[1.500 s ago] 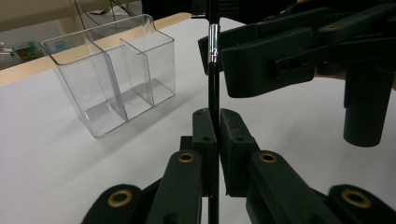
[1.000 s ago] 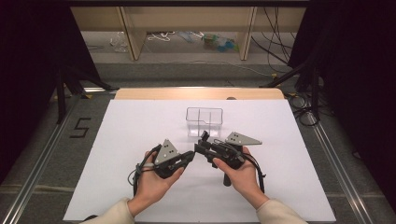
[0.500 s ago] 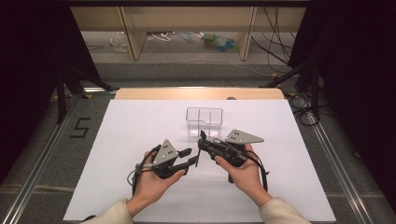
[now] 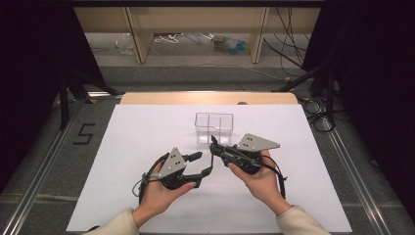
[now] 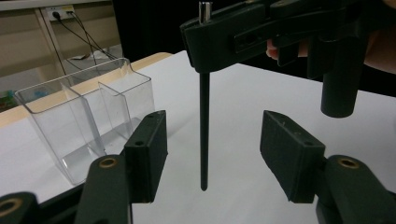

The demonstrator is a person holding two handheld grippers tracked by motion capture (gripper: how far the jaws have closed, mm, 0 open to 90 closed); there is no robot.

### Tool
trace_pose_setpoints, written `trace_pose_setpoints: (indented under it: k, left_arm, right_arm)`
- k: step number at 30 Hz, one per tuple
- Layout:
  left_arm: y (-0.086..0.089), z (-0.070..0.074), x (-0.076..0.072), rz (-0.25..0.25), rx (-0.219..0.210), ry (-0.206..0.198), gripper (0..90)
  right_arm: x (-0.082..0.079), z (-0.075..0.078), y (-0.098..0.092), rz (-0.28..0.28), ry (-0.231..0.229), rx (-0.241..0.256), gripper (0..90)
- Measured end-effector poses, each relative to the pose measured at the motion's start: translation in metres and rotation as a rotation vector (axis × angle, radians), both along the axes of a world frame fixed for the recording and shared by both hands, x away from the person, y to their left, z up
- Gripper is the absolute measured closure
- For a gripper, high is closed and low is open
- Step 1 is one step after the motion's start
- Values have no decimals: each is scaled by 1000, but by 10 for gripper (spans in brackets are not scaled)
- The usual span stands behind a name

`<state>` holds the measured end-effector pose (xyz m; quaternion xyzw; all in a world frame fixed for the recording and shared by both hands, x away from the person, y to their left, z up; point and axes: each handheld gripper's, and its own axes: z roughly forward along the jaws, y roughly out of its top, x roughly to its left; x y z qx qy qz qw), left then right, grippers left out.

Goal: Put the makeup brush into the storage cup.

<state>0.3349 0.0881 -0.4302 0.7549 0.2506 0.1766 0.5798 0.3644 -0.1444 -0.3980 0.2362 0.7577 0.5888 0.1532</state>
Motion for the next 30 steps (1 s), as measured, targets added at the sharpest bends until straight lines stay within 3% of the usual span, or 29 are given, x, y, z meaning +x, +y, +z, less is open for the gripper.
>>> trace_pose_setpoints:
  k: [6, 9, 10, 12, 25, 30]
  left_arm:
    - [-2, -1, 1, -1, -12, -33, 430]
    - [-2, 0, 2, 1, -19, -42, 456]
    - [-3, 1, 3, -1, -26, -49, 466]
    - [-5, 2, 5, 4, -44, -56, 481]
    - [-8, 0, 11, 8, -50, -56, 618]
    - [-11, -3, 13, -5, -56, -46, 712]
  right_arm:
    - [-5, 7, 4, 16, -43, -28, 855]
    - [-7, 7, 5, 25, -28, -24, 855]
    - [-6, 8, 5, 17, -53, -28, 855]
    - [-7, 9, 5, 14, -48, -29, 855]
    - [-7, 9, 7, 22, -44, 4, 855]
    - [-8, 8, 8, 28, -35, 8, 854]
